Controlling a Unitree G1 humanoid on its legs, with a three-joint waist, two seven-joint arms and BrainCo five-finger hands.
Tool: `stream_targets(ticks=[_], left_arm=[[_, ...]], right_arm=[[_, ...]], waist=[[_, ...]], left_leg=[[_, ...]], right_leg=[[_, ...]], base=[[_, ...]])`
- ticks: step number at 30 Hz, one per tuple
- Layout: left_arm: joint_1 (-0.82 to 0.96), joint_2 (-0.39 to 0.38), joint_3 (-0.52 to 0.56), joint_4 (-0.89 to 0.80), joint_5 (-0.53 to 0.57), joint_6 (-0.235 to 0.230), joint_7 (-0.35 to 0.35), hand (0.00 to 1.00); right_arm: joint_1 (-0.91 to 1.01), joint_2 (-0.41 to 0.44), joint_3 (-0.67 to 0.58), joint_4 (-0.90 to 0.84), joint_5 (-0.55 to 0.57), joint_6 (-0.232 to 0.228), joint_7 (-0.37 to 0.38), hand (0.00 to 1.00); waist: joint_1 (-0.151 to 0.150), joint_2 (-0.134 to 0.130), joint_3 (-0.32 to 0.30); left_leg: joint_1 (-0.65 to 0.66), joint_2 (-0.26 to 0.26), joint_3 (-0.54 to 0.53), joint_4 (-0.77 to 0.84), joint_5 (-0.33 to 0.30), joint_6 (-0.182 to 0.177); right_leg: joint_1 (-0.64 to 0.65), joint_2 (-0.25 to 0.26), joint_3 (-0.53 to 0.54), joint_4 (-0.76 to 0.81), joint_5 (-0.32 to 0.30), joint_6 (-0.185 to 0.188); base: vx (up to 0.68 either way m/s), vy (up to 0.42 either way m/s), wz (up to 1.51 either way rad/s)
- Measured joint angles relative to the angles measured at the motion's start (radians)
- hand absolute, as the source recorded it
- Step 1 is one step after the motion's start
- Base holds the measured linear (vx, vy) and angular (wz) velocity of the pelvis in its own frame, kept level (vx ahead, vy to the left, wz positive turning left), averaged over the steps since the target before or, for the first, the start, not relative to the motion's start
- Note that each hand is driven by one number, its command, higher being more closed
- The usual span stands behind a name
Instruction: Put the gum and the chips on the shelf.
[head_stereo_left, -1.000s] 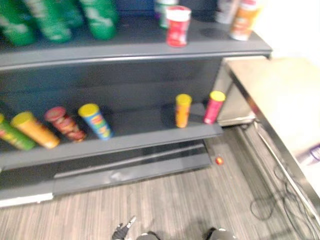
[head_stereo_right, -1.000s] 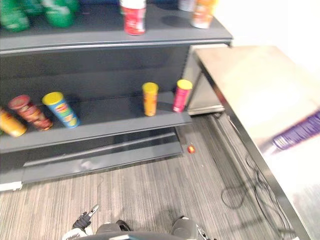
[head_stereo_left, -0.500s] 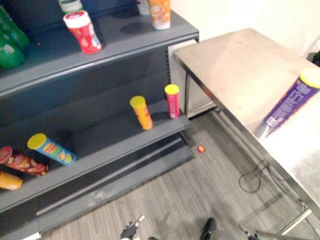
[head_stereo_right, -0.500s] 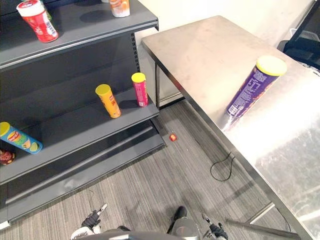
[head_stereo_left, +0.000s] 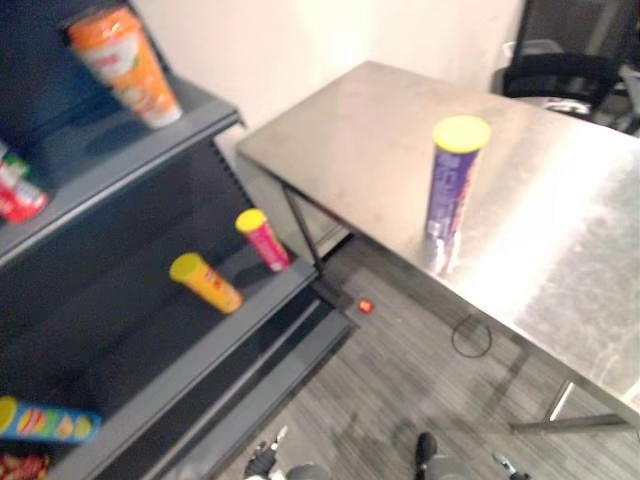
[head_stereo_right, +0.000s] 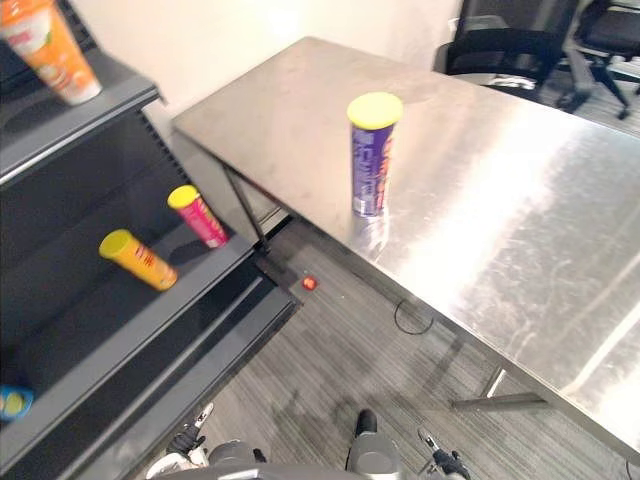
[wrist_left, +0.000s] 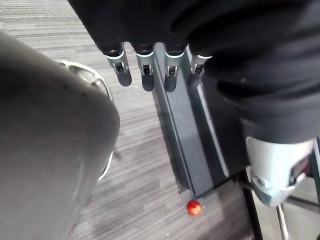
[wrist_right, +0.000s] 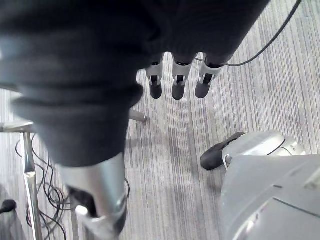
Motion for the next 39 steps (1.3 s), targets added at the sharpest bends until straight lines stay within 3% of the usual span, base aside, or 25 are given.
stream_targets(ticks=[4,5,6,7,8,11,13,17,25,31,33,35,39], left_arm=[[-0.002,-0.001,0.002,0.001,0.0,-0.005,0.001,0.0],[-0.002,-0.003,0.002,0.003,0.001,-0.005,0.001,0.0],[0.0,-0.01,0.002,0.011,0.0,-0.004,0.003,0.0],[-0.006,-0.004,0.008,0.013,-0.003,-0.003,0.001,0.0],[0.003,0.004,0.005,0.009,0.0,-0.007,0.007,0.0],[0.003,0.036,-0.002,0.014,0.006,-0.009,0.008,0.0],[0.003,0.038,-0.002,0.017,0.03,-0.01,0.008,0.0],[0.002,0.042,-0.01,0.04,0.044,-0.011,0.007,0.0],[0.002,0.042,0.001,0.044,0.08,-0.011,0.001,0.0],[0.02,0.043,0.004,0.033,0.08,-0.01,0.001,0.0],[0.03,0.042,0.018,0.032,0.08,-0.009,0.001,0.0],[0.037,0.042,0.03,0.033,0.08,-0.009,0.002,0.0],[0.054,0.038,0.064,0.033,0.079,-0.007,0.01,0.0]], right_arm=[[-0.007,-0.003,-0.03,-0.004,0.0,-0.018,0.003,0.0],[-0.004,-0.003,-0.035,-0.005,0.0,-0.021,0.003,0.0],[0.004,-0.007,-0.036,-0.006,-0.001,-0.022,0.004,0.0],[0.0,0.0,-0.037,-0.003,-0.001,-0.021,0.002,0.0],[0.008,0.033,-0.034,-0.004,-0.002,-0.021,0.011,0.0],[0.021,0.073,-0.035,-0.003,-0.001,-0.019,0.018,0.0],[0.025,0.075,-0.038,-0.003,-0.001,-0.019,0.024,0.0],[0.021,0.076,-0.081,0.006,-0.001,-0.018,0.028,0.0],[0.016,0.066,-0.25,0.041,0.084,-0.017,0.023,0.0],[0.002,-0.006,-0.549,0.032,0.22,-0.023,-0.023,0.0],[-0.023,-0.067,-0.658,0.022,0.297,-0.035,-0.056,0.0],[-0.037,-0.102,-0.668,-0.02,0.328,-0.038,-0.081,0.0],[-0.063,-0.117,-0.648,-0.411,0.355,-0.105,-0.181,0.0]], waist=[[0.001,0.001,-0.001],[0.001,0.007,-0.004],[-0.001,0.033,-0.016],[0.002,0.025,-0.016],[0.0,-0.018,-0.032],[-0.002,-0.055,-0.053],[-0.001,-0.06,-0.061],[-0.002,-0.046,-0.069],[-0.001,-0.052,-0.078],[-0.002,-0.068,-0.104],[-0.009,-0.072,-0.115],[-0.014,-0.073,-0.128],[-0.031,-0.074,-0.139]], left_leg=[[-0.018,-0.054,-0.18,-0.224,0.021,-0.008],[-0.02,-0.066,-0.218,-0.262,0.047,-0.01],[-0.021,-0.065,-0.246,-0.295,0.119,-0.015],[-0.009,-0.076,-0.23,-0.288,0.11,-0.016],[0.008,-0.115,-0.184,-0.301,0.09,0.005],[0.026,-0.172,-0.14,-0.301,0.062,0.042],[0.046,-0.197,-0.113,-0.301,0.042,0.057],[0.081,-0.22,-0.071,-0.325,0.028,0.065],[0.137,-0.187,-0.025,-0.35,0.017,0.05],[0.148,-0.183,-0.01,-0.351,0.012,0.041],[0.143,-0.186,-0.007,-0.354,0.008,0.037],[0.13,-0.188,-0.008,-0.358,0.008,0.037],[0.126,-0.187,-0.008,-0.368,0.015,0.041]], right_leg=[[0.001,-0.006,0.098,-0.007,0.01,0.045],[0.003,-0.007,0.116,-0.005,0.013,0.064],[0.0,0.009,0.145,-0.009,0.007,0.096],[0.005,-0.003,0.167,-0.011,0.004,0.11],[0.008,-0.045,0.177,-0.023,0.015,0.127],[0.013,-0.102,0.21,-0.049,0.028,0.144],[0.02,-0.124,0.212,-0.058,0.035,0.155],[0.017,-0.137,0.226,-0.061,0.038,0.157],[0.018,-0.092,0.252,-0.06,0.038,0.156],[0.014,-0.088,0.252,-0.063,0.037,0.154],[0.005,-0.09,0.251,-0.065,0.038,0.155],[-0.008,-0.09,0.25,-0.066,0.038,0.156],[-0.013,-0.088,0.248,-0.075,0.042,0.159]], base=[[0.13,0.168,-0.85],[0.15,0.284,-0.73],[0.19,0.352,-0.74],[0.21,0.369,-0.8],[0.17,0.303,-0.56],[0.15,0.259,-0.38],[0.13,0.218,-0.37],[0.09,0.094,-0.32],[0.02,-0.053,-0.27],[-0.05,-0.055,-0.09],[-0.04,-0.032,-0.05],[0.0,-0.023,0.0],[0.02,-0.031,-0.01]])
